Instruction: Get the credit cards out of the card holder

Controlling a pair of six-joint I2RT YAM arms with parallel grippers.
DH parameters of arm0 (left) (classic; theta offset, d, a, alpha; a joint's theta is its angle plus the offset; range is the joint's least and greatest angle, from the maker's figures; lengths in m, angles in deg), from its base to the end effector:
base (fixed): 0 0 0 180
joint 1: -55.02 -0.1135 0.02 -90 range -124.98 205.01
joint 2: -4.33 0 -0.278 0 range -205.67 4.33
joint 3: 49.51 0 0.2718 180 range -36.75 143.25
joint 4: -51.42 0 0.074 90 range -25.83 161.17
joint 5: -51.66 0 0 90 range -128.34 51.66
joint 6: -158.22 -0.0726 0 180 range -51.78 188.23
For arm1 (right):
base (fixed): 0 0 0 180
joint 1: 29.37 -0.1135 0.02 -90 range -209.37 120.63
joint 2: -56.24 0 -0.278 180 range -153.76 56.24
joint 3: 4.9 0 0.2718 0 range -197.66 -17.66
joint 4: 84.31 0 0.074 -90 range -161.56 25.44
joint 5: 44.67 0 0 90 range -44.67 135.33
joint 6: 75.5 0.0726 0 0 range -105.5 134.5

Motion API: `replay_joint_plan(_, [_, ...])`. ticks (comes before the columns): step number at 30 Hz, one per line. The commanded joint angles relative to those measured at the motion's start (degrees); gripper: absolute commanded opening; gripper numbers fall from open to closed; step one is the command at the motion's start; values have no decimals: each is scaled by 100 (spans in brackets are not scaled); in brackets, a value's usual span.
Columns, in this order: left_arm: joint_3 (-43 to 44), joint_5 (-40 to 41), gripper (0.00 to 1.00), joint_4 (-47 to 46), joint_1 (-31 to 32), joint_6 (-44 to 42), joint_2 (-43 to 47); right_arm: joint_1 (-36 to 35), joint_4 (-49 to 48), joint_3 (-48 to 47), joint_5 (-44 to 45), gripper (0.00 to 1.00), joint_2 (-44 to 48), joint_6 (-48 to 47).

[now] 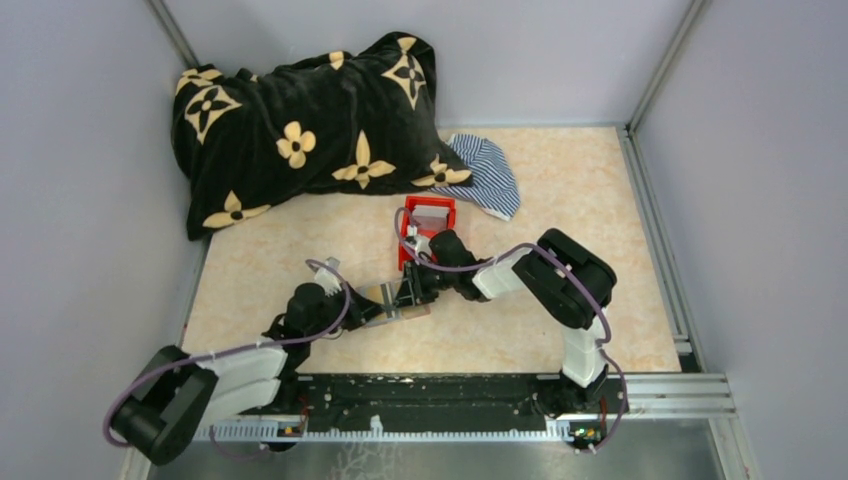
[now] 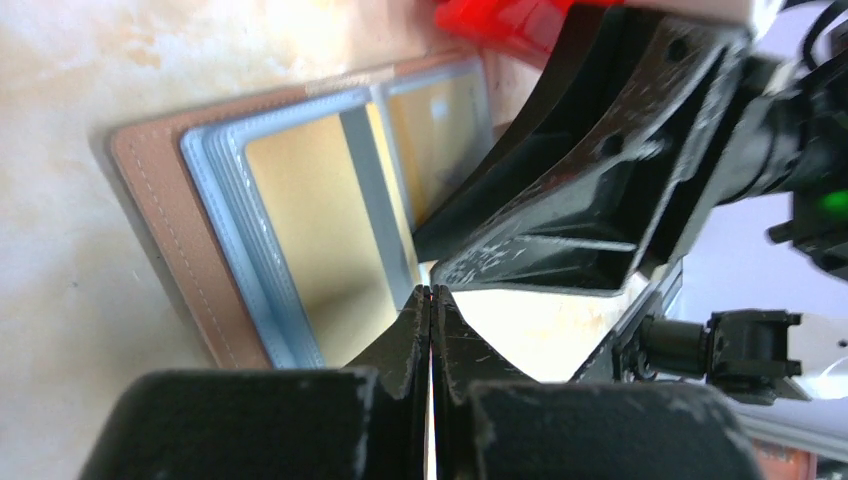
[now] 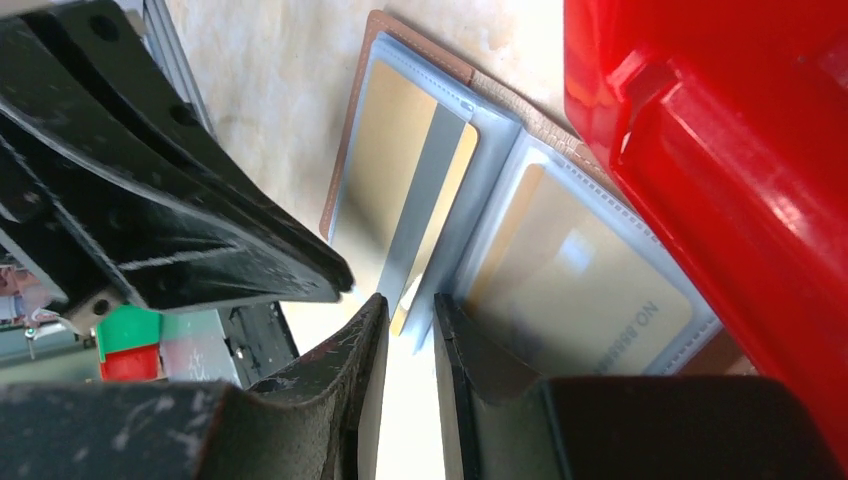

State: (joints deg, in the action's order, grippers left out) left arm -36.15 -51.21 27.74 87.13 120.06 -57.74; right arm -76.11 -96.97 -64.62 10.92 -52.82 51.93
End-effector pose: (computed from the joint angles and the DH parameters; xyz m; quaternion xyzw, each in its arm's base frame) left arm 0.1611 -0.1202 0.0936 -0.0843 0.8361 -0.4272 0.3335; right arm 0.2410 0.3160 0.0901 -0.2016 0.8401 0.4835 0.1409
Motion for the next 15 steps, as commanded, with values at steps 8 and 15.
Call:
replay_joint_plan(8, [-1095,-569,0,-965,-641,309,-184,61,-258,403,209,26,-32,37])
replay_joint_plan(15, [-1295,-817,0,-2528,-709,369,-2078,114,-231,435,215,26,83,27])
